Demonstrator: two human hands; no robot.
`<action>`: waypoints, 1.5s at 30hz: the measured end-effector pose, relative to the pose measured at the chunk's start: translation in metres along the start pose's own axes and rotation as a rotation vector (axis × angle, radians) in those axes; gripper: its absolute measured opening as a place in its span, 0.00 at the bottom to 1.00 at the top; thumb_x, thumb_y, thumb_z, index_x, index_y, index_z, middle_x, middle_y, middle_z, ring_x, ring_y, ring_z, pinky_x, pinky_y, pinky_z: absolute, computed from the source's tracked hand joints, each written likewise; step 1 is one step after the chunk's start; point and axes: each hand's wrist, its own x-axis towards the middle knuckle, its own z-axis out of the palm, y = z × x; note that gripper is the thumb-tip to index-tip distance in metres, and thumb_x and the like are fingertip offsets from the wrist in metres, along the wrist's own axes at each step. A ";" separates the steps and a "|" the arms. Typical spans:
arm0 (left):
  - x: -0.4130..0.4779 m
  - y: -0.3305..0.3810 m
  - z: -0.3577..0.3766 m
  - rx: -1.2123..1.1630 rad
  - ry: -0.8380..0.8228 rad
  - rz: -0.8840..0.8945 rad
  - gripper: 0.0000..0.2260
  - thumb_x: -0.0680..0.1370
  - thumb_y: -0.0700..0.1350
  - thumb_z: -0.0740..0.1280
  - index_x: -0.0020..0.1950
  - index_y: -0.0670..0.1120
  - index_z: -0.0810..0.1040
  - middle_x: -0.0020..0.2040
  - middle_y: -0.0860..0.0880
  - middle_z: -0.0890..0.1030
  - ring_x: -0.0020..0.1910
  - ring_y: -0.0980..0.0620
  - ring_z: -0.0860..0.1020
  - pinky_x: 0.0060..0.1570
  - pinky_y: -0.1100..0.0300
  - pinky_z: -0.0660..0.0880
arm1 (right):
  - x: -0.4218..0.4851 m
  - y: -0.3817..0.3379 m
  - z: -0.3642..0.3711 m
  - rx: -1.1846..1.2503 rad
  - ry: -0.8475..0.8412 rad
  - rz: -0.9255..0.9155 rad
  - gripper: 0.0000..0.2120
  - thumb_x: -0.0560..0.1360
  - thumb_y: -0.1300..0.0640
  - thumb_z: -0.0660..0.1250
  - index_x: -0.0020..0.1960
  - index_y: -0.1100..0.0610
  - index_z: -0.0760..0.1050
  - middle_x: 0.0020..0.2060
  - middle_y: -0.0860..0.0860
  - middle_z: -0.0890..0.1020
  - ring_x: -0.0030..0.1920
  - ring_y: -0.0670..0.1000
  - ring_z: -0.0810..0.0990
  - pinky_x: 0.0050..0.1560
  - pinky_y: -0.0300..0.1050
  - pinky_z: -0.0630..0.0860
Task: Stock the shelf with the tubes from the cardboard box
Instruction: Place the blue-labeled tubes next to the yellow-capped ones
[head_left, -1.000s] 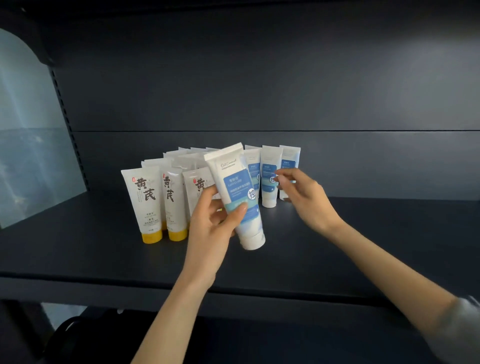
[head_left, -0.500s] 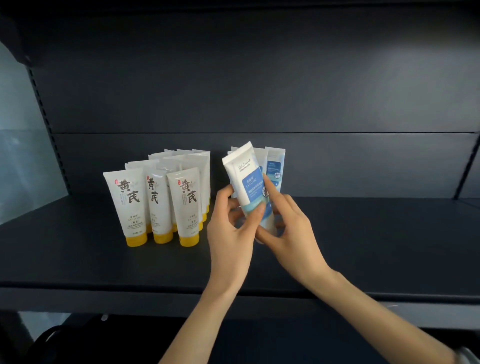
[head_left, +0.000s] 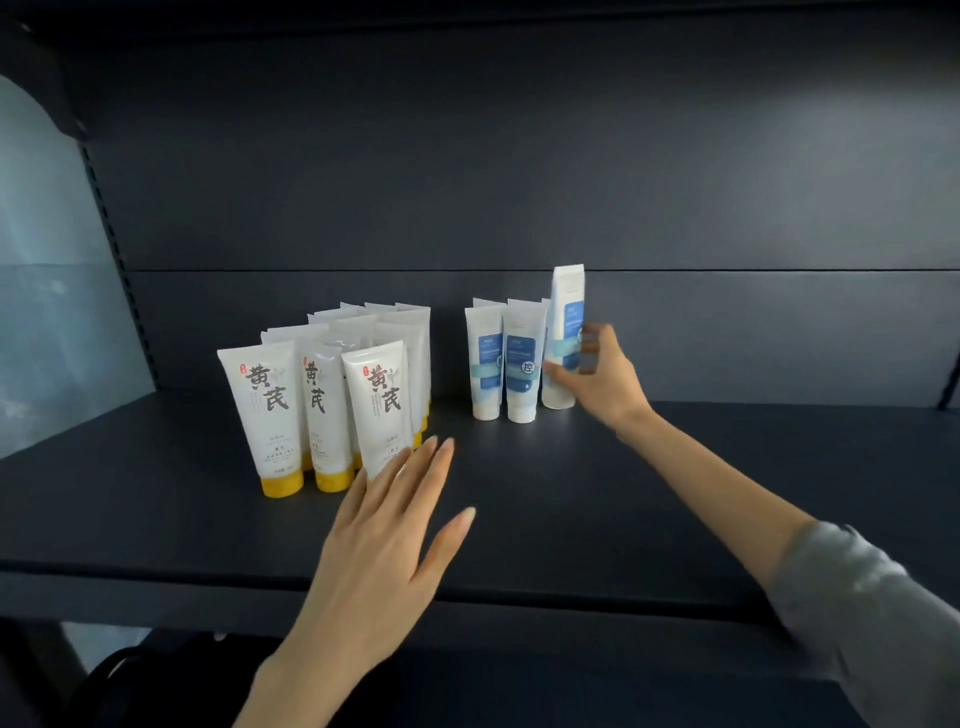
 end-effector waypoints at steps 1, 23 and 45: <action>-0.003 -0.005 -0.001 0.025 -0.013 -0.021 0.29 0.76 0.65 0.40 0.74 0.55 0.47 0.76 0.54 0.58 0.75 0.57 0.54 0.73 0.54 0.54 | 0.006 0.007 0.001 -0.013 0.013 0.022 0.28 0.72 0.55 0.73 0.66 0.56 0.64 0.54 0.48 0.75 0.49 0.46 0.76 0.44 0.34 0.72; -0.018 -0.033 -0.015 0.086 -0.042 -0.172 0.35 0.70 0.71 0.34 0.74 0.56 0.45 0.76 0.52 0.61 0.75 0.53 0.59 0.70 0.57 0.54 | 0.041 0.063 0.031 -0.135 0.054 0.200 0.31 0.70 0.57 0.74 0.67 0.59 0.64 0.63 0.56 0.74 0.62 0.56 0.74 0.61 0.54 0.73; -0.035 -0.042 -0.033 0.135 -0.107 -0.077 0.39 0.72 0.68 0.38 0.78 0.50 0.55 0.75 0.50 0.64 0.75 0.50 0.60 0.72 0.49 0.56 | -0.107 -0.008 -0.048 -0.982 -0.137 0.025 0.35 0.76 0.32 0.47 0.77 0.51 0.52 0.77 0.49 0.54 0.77 0.53 0.51 0.74 0.60 0.50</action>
